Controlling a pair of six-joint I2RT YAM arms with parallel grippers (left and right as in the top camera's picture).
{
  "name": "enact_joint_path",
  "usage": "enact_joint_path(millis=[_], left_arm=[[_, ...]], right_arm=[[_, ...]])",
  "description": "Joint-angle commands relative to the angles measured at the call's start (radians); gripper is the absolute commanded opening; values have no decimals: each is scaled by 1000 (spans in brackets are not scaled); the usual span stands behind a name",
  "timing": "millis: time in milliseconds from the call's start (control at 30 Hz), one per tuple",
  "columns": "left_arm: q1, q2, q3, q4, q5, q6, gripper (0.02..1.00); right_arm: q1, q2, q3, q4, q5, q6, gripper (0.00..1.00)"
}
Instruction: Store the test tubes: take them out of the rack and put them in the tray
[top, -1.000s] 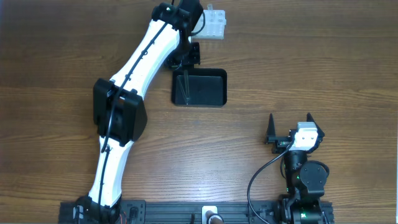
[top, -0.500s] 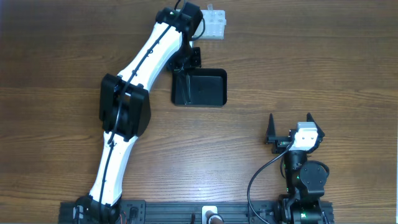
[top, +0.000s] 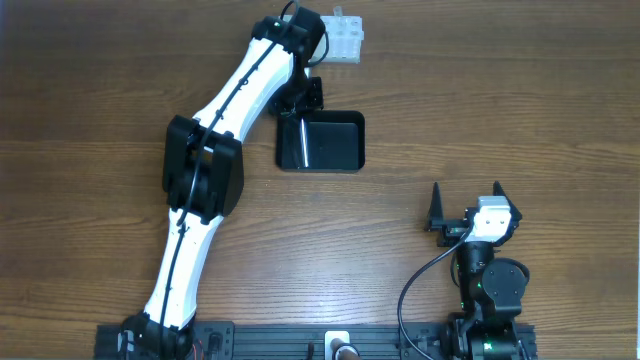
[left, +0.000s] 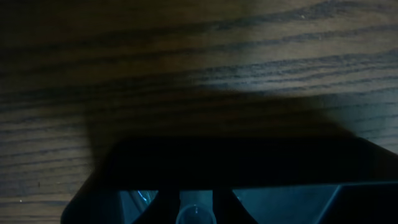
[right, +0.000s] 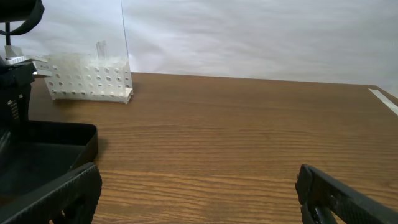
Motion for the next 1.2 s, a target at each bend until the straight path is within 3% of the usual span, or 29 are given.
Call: enact_joint_path(millis=[33,300,467,1033,1200], left_arm=[[9,37,6,6,13,-11,62],[9,46,6,19,12,-11,95],[9,48,6,22,13,-11,327],[-3,-85,6,15,11,-11,336],[-3,-173,6,42,-30,-10,362]], right_arm=[[-7,-9,-5,-4,-12,6,993],[-7,-9,-5,-4,-12,6,993],[-7,-9,-5,-4,-12,6,991],[-7,-9,-5,-4,-12,6,991],[-7,-9,-5,-4,-12,6,991]])
